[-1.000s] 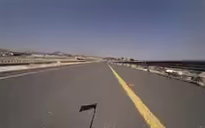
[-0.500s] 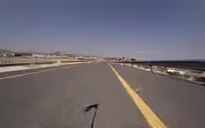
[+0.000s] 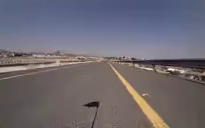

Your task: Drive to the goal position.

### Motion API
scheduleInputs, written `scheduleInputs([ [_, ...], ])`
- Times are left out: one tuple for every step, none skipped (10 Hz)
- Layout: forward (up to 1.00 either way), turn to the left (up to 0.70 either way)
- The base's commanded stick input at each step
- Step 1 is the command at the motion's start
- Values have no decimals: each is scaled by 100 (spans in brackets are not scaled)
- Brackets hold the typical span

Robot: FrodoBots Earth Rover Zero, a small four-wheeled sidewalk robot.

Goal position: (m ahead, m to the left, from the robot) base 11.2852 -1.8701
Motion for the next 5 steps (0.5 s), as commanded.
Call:
scheduleInputs([
  [70, 0],
  [70, 0],
  [70, 0],
  [70, 0],
  [70, 0],
])
